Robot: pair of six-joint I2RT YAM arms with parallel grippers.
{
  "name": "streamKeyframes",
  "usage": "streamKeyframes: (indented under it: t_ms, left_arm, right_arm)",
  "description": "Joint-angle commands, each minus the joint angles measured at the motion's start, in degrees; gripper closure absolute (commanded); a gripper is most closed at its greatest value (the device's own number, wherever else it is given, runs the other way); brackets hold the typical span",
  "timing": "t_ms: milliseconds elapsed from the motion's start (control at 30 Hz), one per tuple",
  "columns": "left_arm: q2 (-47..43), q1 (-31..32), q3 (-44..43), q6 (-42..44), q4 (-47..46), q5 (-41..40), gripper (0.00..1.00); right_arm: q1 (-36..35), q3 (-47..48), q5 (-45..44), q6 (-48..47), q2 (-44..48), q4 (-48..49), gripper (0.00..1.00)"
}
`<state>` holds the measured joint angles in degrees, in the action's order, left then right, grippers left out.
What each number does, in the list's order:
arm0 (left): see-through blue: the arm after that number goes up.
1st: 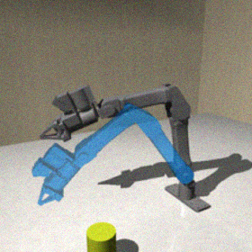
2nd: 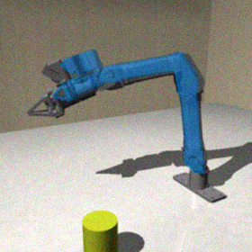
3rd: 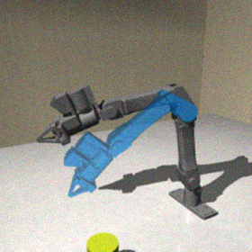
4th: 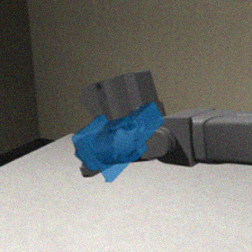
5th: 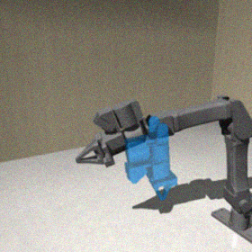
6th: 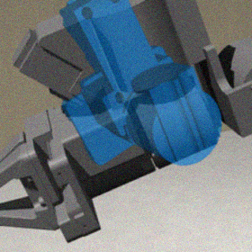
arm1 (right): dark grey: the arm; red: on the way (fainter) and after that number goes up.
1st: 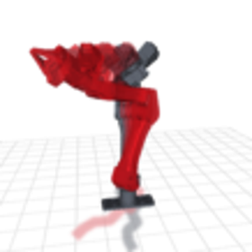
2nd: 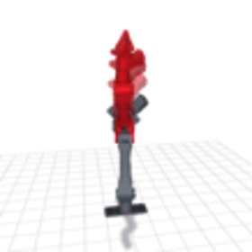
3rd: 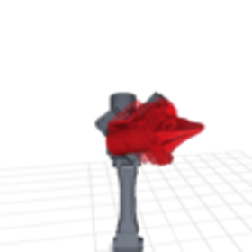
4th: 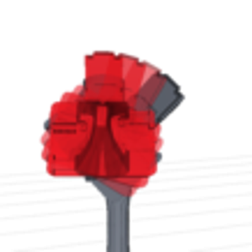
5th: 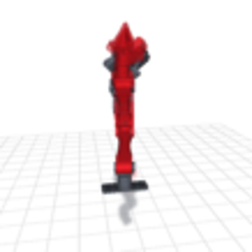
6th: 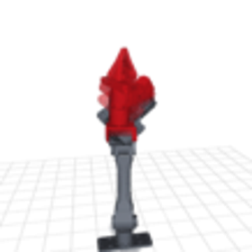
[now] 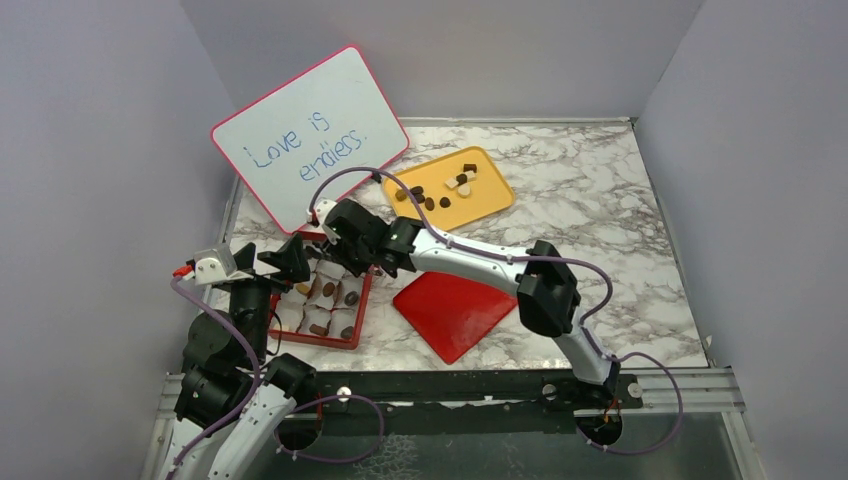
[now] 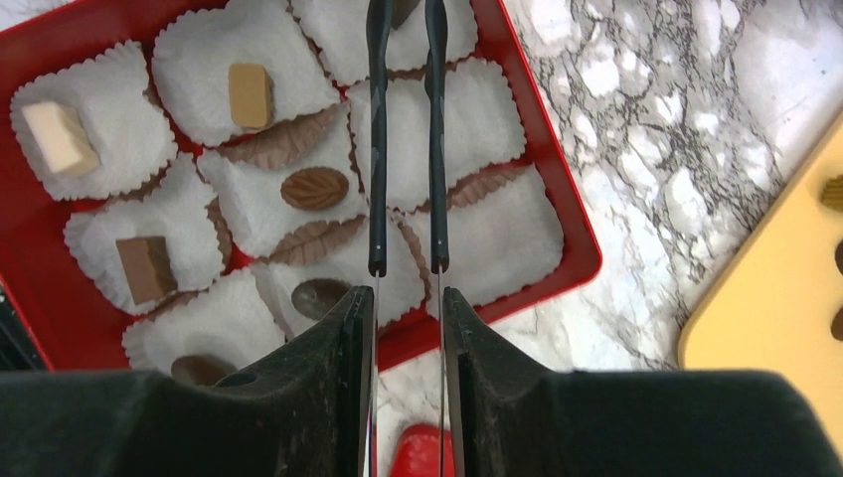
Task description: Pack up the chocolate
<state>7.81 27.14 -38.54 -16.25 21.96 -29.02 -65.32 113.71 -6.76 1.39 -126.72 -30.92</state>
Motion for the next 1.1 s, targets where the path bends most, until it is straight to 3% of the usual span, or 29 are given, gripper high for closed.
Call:
streamKeyframes:
  t_ms: [0, 333, 633, 1067]
  left_arm:
    - [-0.63, 0.11, 0.27, -0.01, -1.22, -0.98, 0.01]
    - [0.04, 0.11, 0.56, -0.16, -1.52, -0.07, 0.01]
    - [4.63, 0.11, 0.35, -0.77, -1.50, 5.37, 0.01]
    - [15.20, 0.11, 0.68, 0.90, -1.39, 14.07, 0.01]
  right_arm:
    - [-0.60, -4.69, 0.65, -0.86, 7.47, 3.84, 0.66]
    - [-0.23, -13.40, -5.52, -2.51, 18.04, 5.39, 0.67]
    - [3.82, -21.20, -12.81, -2.65, 25.00, 6.22, 0.66]
    - [13.80, -26.29, -11.84, -1.95, 24.37, 7.74, 0.66]
